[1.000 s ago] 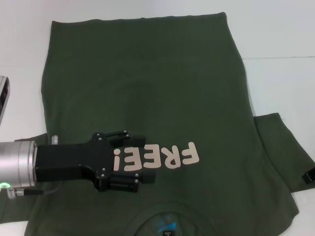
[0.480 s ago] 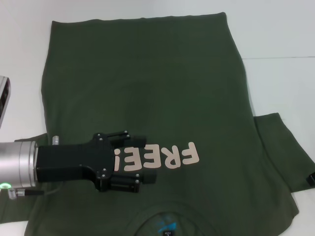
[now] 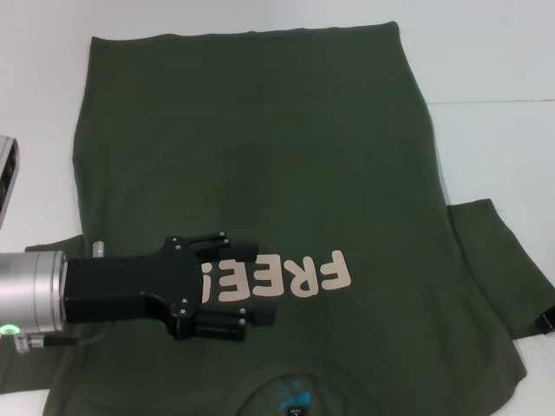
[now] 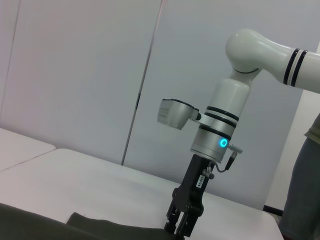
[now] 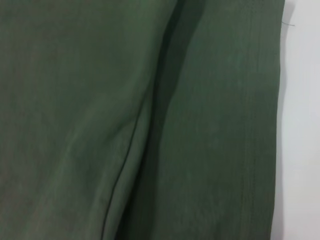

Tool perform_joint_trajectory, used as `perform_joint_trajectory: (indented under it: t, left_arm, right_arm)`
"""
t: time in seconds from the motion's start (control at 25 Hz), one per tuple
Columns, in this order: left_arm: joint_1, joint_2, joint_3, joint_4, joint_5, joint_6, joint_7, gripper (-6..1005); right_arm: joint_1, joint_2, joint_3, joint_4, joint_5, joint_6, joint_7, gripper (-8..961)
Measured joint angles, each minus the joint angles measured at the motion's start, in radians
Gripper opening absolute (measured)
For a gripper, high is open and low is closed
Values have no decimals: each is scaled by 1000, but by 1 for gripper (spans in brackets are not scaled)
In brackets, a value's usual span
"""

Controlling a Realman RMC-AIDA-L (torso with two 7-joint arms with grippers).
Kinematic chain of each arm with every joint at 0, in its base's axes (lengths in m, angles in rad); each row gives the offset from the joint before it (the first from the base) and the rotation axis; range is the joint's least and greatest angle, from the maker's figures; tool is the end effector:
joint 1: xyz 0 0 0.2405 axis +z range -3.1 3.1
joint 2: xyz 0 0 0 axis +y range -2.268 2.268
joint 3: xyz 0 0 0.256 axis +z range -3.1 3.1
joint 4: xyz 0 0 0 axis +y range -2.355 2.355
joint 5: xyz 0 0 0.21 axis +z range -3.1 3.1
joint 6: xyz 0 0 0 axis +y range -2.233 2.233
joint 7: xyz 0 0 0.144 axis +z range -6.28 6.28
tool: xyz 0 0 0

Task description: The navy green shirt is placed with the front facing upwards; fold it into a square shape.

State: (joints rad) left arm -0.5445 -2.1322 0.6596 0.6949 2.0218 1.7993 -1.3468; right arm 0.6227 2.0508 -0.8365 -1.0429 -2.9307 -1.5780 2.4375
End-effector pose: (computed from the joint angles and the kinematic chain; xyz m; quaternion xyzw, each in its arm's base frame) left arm -0.2283 0.3026 -0.0101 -0.9418 -0.1547 -0.2973 0.0243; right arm 0.3079 0.3461 0.0628 -0.7972 0.5252 -0.2098 0.2113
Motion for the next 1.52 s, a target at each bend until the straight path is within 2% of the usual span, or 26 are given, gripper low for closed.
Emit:
perform_joint_trajectory:
  t: [0.84, 1.16, 1.4, 1.52]
  left_arm:
    - [0, 0, -2, 0, 0, -11, 0, 915]
    - [-6, 3, -2, -9, 0, -13, 0, 915]
    - [-6, 3, -2, -9, 0, -14, 1, 915]
    - [-6, 3, -2, -9, 0, -14, 2, 915]
  right_arm:
    - [5, 7, -1, 0, 1, 0, -7, 446]
    - [7, 8, -4, 0, 1, -6, -7, 201]
    - [4, 6, -6, 1, 1, -7, -6, 75]
    - [0, 6, -12, -2, 1, -4, -2, 42]
